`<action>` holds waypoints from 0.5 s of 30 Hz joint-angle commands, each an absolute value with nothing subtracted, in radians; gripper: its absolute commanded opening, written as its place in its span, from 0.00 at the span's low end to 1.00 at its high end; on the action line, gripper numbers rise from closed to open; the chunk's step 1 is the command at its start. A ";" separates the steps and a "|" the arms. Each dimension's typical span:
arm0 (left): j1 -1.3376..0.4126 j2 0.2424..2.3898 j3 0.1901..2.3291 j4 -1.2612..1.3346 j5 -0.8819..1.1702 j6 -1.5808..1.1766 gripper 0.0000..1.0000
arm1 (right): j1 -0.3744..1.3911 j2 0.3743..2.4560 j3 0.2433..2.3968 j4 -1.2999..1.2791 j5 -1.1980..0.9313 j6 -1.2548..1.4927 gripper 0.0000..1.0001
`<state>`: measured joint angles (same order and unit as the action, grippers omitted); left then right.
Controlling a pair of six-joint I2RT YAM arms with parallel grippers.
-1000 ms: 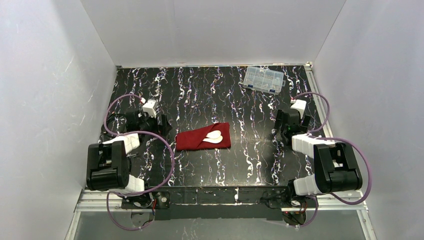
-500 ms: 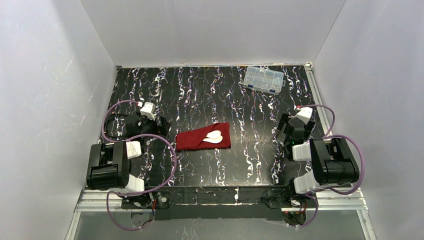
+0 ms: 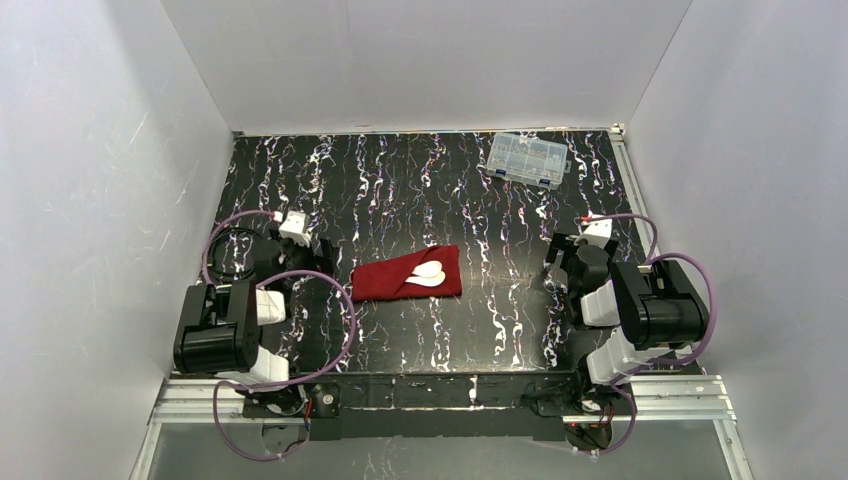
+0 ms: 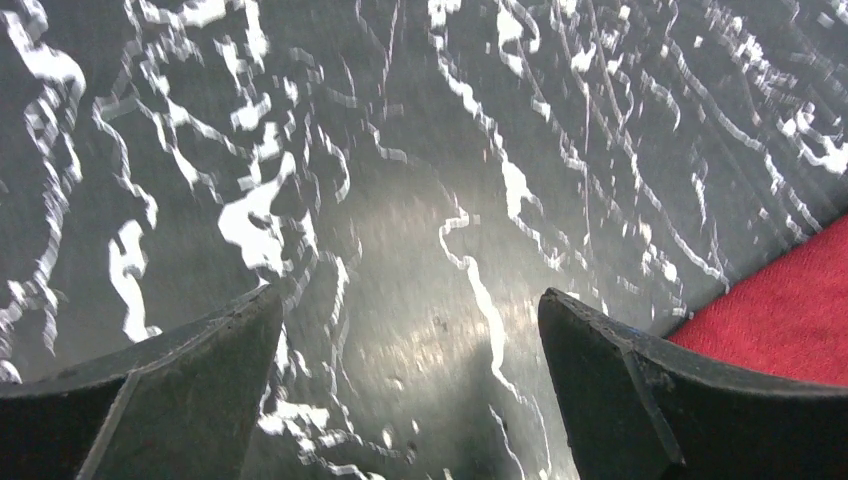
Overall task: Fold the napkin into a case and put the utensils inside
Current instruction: Reset both arms
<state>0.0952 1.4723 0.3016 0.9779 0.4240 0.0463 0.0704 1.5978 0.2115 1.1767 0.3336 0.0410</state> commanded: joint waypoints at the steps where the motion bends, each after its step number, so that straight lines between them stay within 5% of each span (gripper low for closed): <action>1: 0.061 1.467 0.261 1.054 0.334 0.067 0.99 | 0.093 1.586 0.177 1.322 0.330 0.002 0.99; 6: 0.069 1.487 0.285 1.040 0.316 0.038 0.98 | 0.097 1.609 0.298 1.119 0.316 -0.024 0.99; 15: 0.069 1.483 0.279 1.048 0.312 0.038 0.98 | 0.108 1.597 0.267 1.167 0.307 -0.037 0.99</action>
<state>0.0685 1.4979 0.2657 1.0187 0.3279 0.0402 0.0940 1.6054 0.2714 1.1282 0.3126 -0.0067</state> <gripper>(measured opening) 0.983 0.984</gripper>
